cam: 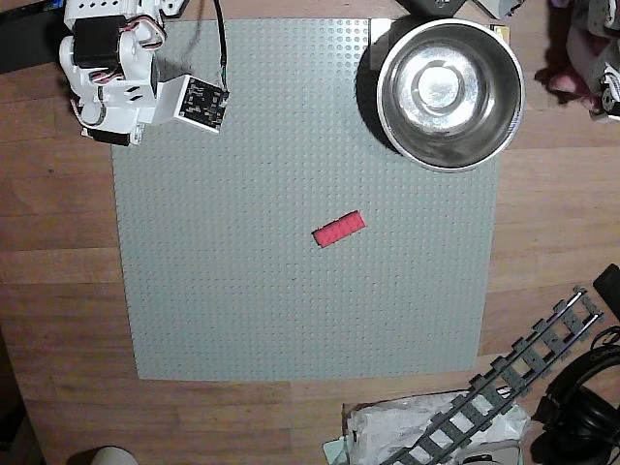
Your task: Grasp a lego block and put it in the bin.
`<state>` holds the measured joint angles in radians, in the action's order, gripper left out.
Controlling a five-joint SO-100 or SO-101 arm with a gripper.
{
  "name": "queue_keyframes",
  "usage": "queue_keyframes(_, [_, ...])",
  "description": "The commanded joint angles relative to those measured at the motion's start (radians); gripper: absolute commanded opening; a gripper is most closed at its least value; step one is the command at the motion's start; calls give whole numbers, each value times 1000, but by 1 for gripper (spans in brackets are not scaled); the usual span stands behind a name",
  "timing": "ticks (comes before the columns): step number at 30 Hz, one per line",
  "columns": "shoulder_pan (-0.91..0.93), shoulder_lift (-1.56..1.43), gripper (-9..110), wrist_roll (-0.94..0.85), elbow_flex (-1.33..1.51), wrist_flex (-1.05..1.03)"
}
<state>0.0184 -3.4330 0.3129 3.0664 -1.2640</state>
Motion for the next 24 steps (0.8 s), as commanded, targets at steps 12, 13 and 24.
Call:
queue_keyframes(12, [-61,-15,0,-322,-11,-18])
queue_keyframes(13, [-61,-15,0,-322,-11,-18])
queue_keyframes(24, [-61,-15,0,-322,-11,-18])
